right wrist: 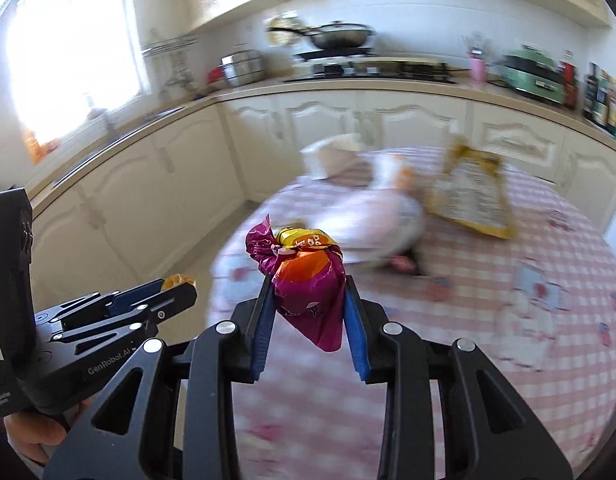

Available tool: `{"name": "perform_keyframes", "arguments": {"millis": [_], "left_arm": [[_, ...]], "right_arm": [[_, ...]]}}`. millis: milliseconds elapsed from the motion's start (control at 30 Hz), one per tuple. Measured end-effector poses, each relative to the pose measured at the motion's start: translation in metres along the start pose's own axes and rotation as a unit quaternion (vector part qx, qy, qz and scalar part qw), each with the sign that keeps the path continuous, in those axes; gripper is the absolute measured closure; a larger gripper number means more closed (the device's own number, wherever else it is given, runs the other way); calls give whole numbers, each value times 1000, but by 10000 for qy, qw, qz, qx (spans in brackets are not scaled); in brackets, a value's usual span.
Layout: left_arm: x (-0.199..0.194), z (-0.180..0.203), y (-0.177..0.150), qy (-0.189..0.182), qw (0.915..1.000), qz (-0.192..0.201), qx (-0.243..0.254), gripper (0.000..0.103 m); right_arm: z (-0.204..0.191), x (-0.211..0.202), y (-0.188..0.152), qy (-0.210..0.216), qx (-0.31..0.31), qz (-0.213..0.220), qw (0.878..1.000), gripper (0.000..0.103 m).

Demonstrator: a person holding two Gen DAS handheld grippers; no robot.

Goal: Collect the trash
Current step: 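Carry both items to the blue bucket and open both tools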

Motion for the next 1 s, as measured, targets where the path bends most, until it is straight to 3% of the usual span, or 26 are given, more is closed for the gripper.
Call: {"name": "perform_keyframes", "arguments": {"millis": [267,467,667,1000], "left_arm": [[-25,-123,-19,920,9937,-81,-636,68],[-15,-189,-38,1309,9861,-283,-988,67],[12,-226,-49,1417,9815,-479,-1194,67],[46,-244,-45,1414,9811,-537,-1207,66]], "right_arm": [[-110,68,-32,818,-379,-497,9947,72],[-163,120,-60,1041,-597,-863,9890,72],[-181,154,-70,1026,-607,-1006,9878,72],[-179,178,-72,850,-556,-991,9899,72]]}}
Point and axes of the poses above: each gripper's, at about its wrist camera, not at the fingertips, and x roughly the way its jaws point, z to its right, y to its top, the point moved 9 cm from there along x, roughly the way its jaws point, and after that the axes turned 11 degrees about z, right-handed, at the moved point
